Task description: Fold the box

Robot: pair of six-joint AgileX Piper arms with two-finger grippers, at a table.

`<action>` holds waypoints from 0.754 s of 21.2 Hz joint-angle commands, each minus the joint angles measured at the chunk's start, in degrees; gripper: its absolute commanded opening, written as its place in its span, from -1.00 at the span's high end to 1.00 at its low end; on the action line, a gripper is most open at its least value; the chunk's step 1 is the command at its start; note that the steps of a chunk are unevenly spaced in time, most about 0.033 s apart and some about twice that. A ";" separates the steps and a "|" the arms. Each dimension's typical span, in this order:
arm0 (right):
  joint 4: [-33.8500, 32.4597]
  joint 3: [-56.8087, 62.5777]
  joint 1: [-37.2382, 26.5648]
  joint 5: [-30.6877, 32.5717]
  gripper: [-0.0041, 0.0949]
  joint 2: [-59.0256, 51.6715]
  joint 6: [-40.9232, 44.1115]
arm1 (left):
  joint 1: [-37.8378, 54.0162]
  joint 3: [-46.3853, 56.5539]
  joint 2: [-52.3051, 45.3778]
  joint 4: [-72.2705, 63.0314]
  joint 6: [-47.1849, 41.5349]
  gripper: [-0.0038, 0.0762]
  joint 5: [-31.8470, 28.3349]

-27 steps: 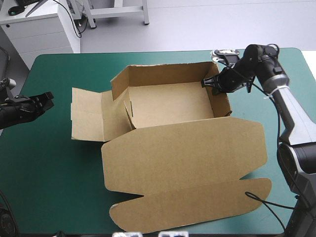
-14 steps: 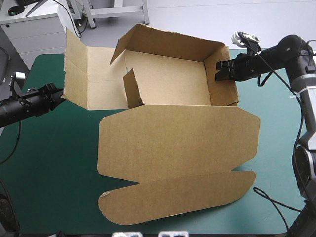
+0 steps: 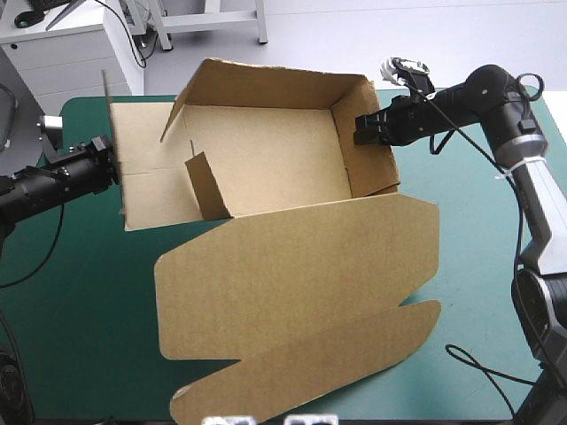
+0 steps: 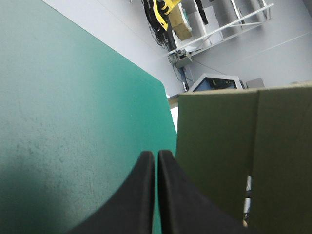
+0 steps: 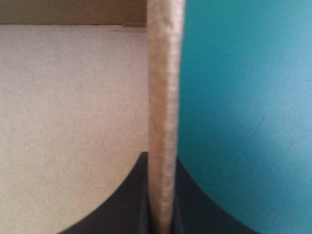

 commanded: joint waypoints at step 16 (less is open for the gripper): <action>-13.00 -1.89 11.86 -20.23 0.93 -3.36 4.05 | -1.20 -1.40 -13.69 6.09 -0.46 0.88 5.63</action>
